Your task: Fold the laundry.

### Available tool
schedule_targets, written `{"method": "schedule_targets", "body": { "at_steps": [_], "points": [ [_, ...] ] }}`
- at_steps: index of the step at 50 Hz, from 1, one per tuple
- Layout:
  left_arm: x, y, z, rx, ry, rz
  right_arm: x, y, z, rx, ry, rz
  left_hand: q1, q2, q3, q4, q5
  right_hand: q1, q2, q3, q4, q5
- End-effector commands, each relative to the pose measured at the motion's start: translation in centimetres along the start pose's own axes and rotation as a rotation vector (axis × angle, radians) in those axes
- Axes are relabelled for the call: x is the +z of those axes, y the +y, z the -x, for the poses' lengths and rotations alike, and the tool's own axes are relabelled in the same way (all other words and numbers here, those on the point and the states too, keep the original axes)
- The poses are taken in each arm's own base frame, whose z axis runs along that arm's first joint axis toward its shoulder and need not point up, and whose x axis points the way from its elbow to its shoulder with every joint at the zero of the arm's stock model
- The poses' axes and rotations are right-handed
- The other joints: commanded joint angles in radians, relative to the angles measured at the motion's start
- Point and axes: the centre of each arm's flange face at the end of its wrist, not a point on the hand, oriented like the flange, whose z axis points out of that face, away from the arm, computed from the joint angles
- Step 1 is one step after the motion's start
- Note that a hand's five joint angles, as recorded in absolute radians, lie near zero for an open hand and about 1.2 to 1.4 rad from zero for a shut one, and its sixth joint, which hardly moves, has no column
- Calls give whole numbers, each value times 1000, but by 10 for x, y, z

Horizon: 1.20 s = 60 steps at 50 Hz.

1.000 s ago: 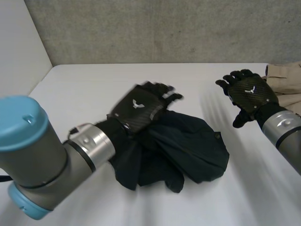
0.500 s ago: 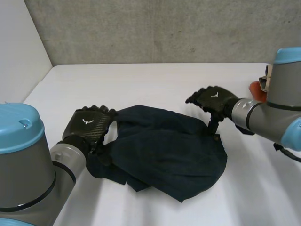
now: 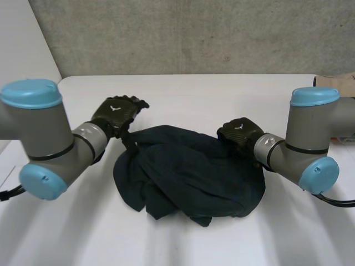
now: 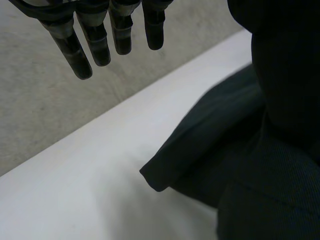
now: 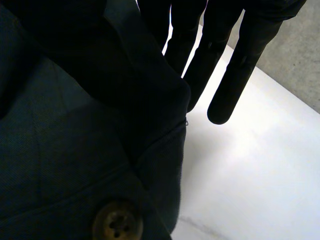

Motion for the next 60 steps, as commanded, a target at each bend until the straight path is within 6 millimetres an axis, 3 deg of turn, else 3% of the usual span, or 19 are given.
{"method": "schedule_targets", "body": {
  "at_steps": [1,6,9,10,12,17,18,21,22,26,29,33,40,41,45,48,54,57,60],
  "points": [
    [33,28,-4,199,24,36,-5,-14,-3,-33,17,-44,-16,-27,-32,-25,-32,300,216,208,205,246],
    [56,42,-8,263,42,42,-5,-21,-7,-51,38,-85,177,166,161,168,161,300,216,208,205,246],
    [66,43,-9,269,43,25,-3,-26,-10,-64,55,-116,778,767,762,769,762,300,216,208,205,246],
    [69,37,-8,277,30,1,-2,-29,-12,-74,68,-140,1184,1172,1167,1174,1167,300,216,208,205,246],
    [73,26,-4,289,3,-41,0,-34,-15,-87,85,-171,1188,1176,1171,1178,1171,300,216,208,205,246],
    [82,-41,18,319,-220,-304,7,-69,-36,-160,235,-360,1188,1176,1171,1178,1171,300,216,208,205,246],
    [76,-72,24,316,-304,-423,4,-90,-43,-189,314,-456,1188,1176,1171,1178,1171,300,216,208,205,246],
    [60,-121,34,299,-433,-616,-7,-127,-56,-222,447,-628,1188,1176,1171,1178,1171,300,216,208,205,246],
    [48,-144,38,290,-485,-716,-17,-149,-62,-239,530,-737,1188,1176,1171,1178,1171,300,216,208,205,246],
    [26,-167,36,286,-526,-850,-40,-183,-71,-253,638,-902,1188,1176,1171,1178,1171,300,216,208,205,246],
    [19,-163,30,284,-515,-843,-45,-188,-66,-251,621,-902,1188,1176,1171,1178,1171,300,216,208,205,246],
    [15,-135,18,285,-469,-748,-39,-170,-53,-238,536,-794,1188,1176,1171,1178,1171,300,216,208,205,246],
    [10,-55,-15,299,-339,-485,-19,-95,-19,-183,325,-464,1188,1176,1171,1178,1171,300,216,208,205,246],
    [6,-36,-21,302,-310,-412,-16,-78,-11,-166,287,-390,1188,1176,1171,1178,1171,300,216,208,205,246],
    [-9,5,-33,308,-239,-237,-19,-42,6,-126,204,-219,1188,1176,1171,1178,1171,300,216,208,205,246],
    [-28,16,-40,309,-199,-148,-26,-23,14,-113,158,-109,1188,1176,1171,1178,1171,300,216,208,205,246],
    [-62,17,-44,308,-151,-40,-40,-7,27,-110,81,15,1124,1113,1108,1115,1107,300,216,208,205,246],
    [-78,14,-45,312,-127,16,-45,-3,31,-103,50,51,693,682,677,684,677,225,141,133,131,172],
    [-93,6,-43,309,-115,60,-52,-4,34,-99,29,67,247,236,231,238,231,-359,-442,-450,-453,-412]
  ]
}}
